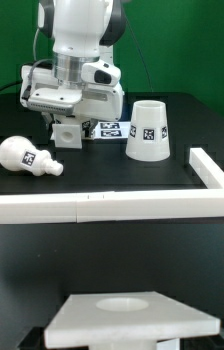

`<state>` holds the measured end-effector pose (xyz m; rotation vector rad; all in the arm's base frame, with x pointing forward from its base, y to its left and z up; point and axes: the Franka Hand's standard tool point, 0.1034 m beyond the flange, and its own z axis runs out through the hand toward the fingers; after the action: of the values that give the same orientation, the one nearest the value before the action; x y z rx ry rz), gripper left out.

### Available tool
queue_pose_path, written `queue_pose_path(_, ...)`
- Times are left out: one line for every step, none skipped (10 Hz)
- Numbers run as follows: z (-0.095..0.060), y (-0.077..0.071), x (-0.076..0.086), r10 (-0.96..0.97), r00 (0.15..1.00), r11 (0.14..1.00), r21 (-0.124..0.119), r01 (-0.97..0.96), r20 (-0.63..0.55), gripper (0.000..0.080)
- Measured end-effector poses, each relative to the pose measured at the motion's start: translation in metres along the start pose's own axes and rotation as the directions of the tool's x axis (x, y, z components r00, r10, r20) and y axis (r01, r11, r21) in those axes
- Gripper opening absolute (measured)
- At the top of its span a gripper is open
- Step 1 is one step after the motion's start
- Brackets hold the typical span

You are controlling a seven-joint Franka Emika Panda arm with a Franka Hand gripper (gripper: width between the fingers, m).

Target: Assemble lamp

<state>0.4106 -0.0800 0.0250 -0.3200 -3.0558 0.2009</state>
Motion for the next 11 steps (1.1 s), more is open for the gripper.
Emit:
queue_pose_path(-0.013,-0.003,-0.004,0.028,0.999,1.0,0.007,-0.028,0.02,0.0689)
queue_pose_path(-0.031,-0.004,-0.009,0.083,0.995,0.996,0.011,-0.084,0.053,0.0698)
queue_pose_path(-0.044,-0.004,-0.014,0.086,0.994,0.996,0.018,-0.087,0.072,0.0698)
queue_pose_path(-0.055,-0.003,-0.019,0.155,0.984,0.988,0.014,-0.157,0.093,0.0698)
queue_pose_path(-0.06,-0.004,-0.026,0.276,0.956,0.961,-0.007,-0.276,0.102,0.0699)
queue_pose_path(-0.067,-0.007,-0.037,0.394,0.912,0.919,-0.04,-0.392,0.115,0.0699)
queue_pose_path(-0.07,-0.004,-0.044,0.494,0.859,0.869,-0.096,-0.485,0.135,0.0699)
queue_pose_path(-0.072,0.003,-0.047,0.668,0.734,0.743,-0.149,-0.652,0.12,0.0699)
queue_pose_path(-0.077,0.011,-0.051,0.8,0.593,0.599,-0.192,-0.778,0.094,0.0699)
queue_pose_path(-0.079,0.019,-0.054,0.907,0.418,0.419,-0.205,-0.884,0.053,0.0699)
queue_pose_path(-0.079,0.022,-0.056,0.952,0.304,0.302,-0.209,-0.93,0.026,0.0699)
